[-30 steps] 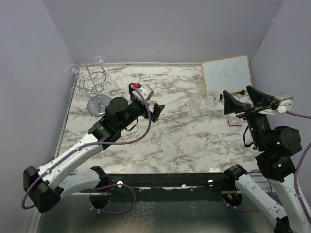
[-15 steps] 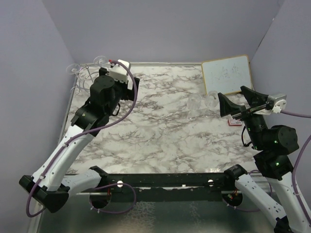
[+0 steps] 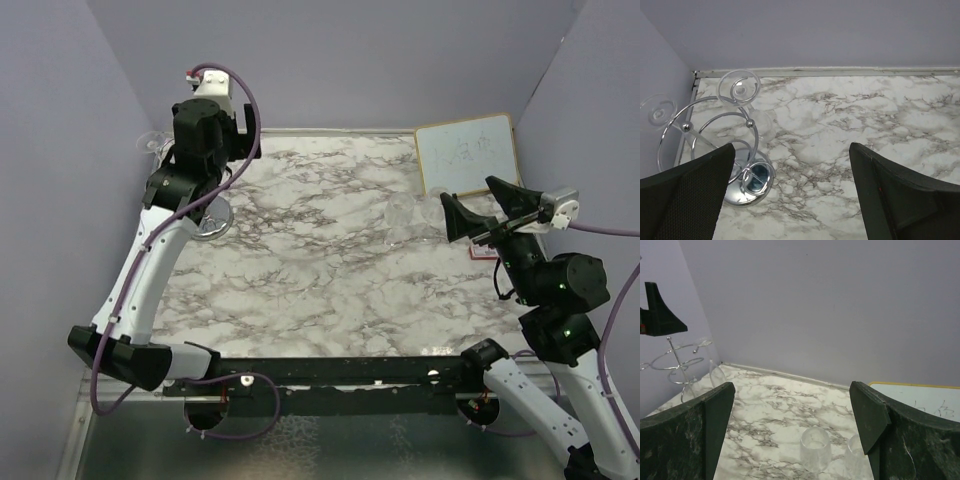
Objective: Take the wine glass off the wine glass rack
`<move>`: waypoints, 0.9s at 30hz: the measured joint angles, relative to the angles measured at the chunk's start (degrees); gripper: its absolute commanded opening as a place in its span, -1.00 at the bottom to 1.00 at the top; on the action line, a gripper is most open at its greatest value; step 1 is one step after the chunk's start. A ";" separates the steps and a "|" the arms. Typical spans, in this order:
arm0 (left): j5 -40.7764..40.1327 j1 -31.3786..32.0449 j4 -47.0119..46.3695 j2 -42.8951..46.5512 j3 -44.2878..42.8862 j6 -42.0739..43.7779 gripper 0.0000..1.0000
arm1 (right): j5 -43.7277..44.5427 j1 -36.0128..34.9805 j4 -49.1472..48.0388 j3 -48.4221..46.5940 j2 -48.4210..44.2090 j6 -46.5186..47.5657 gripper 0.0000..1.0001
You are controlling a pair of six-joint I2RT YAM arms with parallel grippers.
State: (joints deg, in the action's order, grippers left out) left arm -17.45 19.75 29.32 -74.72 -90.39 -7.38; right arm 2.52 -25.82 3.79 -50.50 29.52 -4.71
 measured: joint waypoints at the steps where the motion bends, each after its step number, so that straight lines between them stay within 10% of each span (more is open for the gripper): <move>1: 0.04 -0.48 0.42 -1.03 -1.11 -0.61 0.98 | -0.24 0.00 0.00 0.00 0.11 0.00 0.99; 13: 7.58 -11.06 3.96 -13.35 -15.08 -5.14 0.90 | -2.05 0.00 -0.11 0.00 1.92 -0.02 0.99; 27: 35.34 -31.87 2.91 -27.56 -24.20 -16.55 0.40 | -2.78 -0.79 -0.39 0.00 4.37 0.02 0.99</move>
State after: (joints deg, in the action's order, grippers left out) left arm 17.89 -12.12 32.23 -102.28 -114.59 -23.92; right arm -0.25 -26.61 3.40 -50.50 33.89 -4.69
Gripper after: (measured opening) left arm 0.743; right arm 0.996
